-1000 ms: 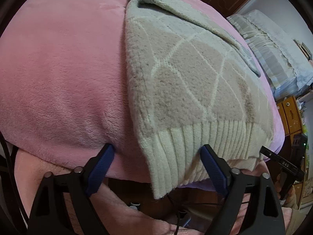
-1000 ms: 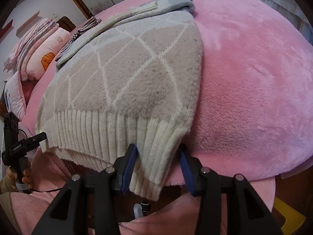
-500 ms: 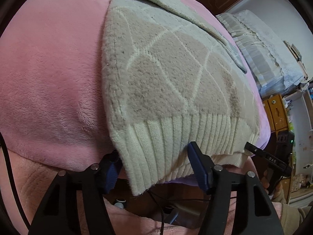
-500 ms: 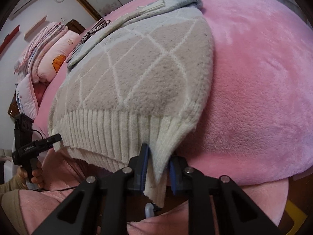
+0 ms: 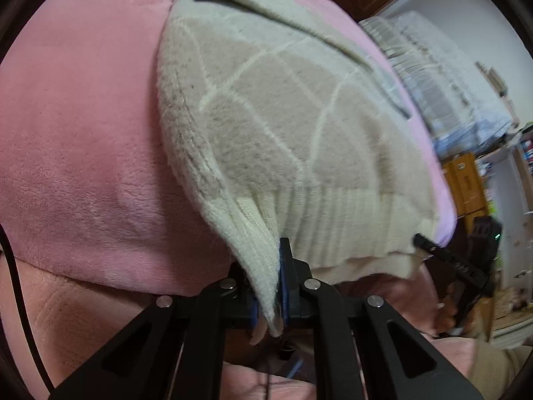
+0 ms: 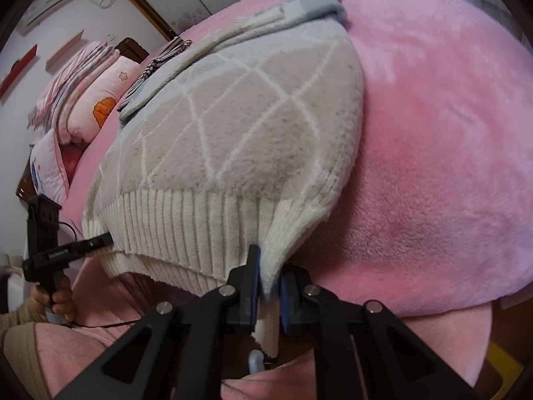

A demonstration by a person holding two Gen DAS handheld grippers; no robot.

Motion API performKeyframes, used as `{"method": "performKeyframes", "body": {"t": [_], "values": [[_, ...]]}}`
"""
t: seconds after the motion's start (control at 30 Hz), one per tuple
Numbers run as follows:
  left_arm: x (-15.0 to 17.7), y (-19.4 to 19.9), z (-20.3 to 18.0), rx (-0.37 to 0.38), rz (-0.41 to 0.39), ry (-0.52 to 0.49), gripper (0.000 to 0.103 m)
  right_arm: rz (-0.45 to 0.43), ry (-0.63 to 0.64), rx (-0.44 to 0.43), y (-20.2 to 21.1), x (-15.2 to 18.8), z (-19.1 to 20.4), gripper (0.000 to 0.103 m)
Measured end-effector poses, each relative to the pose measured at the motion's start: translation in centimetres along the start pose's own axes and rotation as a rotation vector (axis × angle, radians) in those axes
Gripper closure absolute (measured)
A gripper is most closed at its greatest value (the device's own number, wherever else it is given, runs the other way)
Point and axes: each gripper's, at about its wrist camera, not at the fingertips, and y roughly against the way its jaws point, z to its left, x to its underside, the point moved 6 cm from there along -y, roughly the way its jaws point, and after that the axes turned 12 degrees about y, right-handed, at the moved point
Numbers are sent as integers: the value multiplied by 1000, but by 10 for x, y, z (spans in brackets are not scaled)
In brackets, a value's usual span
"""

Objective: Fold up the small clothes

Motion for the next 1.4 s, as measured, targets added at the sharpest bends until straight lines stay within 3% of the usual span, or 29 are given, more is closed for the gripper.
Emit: {"method": "performKeyframes", "body": {"t": [0.27,0.47,0.6,0.83,0.97,1.13,1.27,1.4], "values": [[-22,47,-25,261,-94,70,96,-159,31,-79,52,-30,13,95],[-62,73,-47,415,-196,185,96,-326,-7,-178,94,-88,14,95],[-105,83,-65,455,-277,228,96,-398,-17,-217,100,-144,13,95],[-218,86,-91,404,-437,293,96,-482,-90,-209,86,-244,-18,95],[-289,54,-97,339,-447,337,96,-486,-150,-187,55,-304,-44,95],[-347,-9,-90,209,-414,374,96,-406,-210,-121,-19,-358,-72,95],[-371,-69,-57,104,-324,492,95,-268,-298,-38,-83,-372,-100,92],[-379,-87,-51,84,-304,516,89,-154,-389,-28,-126,-369,-122,88]]}}
